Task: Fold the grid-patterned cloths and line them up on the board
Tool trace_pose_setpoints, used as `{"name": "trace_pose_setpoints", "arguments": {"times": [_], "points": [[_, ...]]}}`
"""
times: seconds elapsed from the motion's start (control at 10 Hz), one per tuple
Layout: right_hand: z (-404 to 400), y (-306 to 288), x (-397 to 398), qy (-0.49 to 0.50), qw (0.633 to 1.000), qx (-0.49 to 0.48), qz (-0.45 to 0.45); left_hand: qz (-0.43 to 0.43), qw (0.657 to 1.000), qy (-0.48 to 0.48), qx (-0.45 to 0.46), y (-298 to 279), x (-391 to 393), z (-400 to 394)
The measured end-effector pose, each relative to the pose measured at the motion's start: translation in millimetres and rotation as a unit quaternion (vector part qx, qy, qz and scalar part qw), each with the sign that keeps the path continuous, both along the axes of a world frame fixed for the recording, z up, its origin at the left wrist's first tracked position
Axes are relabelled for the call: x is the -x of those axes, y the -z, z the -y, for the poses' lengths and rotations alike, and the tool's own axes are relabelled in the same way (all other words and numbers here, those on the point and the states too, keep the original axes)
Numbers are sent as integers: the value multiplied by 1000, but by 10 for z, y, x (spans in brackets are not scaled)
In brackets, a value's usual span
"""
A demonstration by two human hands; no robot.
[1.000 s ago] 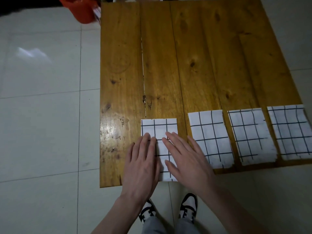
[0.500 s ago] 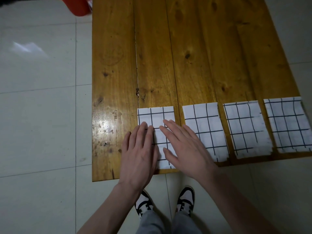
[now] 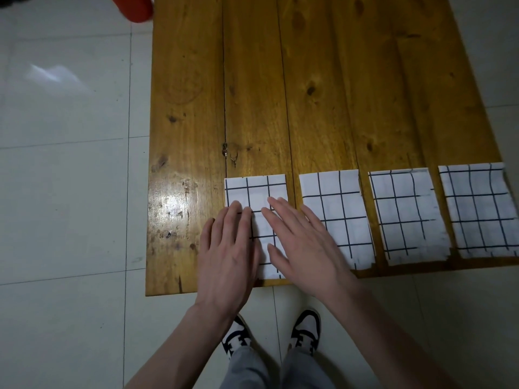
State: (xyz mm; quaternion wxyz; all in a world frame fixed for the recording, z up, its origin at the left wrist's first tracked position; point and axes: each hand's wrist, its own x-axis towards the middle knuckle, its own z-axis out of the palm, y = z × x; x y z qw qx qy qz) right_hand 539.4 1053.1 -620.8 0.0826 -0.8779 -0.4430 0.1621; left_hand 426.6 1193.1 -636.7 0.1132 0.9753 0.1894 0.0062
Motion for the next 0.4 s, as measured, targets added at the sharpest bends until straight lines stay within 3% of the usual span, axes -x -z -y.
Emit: {"name": "trace_pose_setpoints", "arguments": {"times": [0.2, 0.4], "points": [[-10, -30, 35, 8, 1000, -2, 8, -15, 1000, -7, 6, -31, -3, 42], [36, -339, 28, 59, 996, -72, -14, -6, 1000, 5, 24, -264, -21, 44]]}}
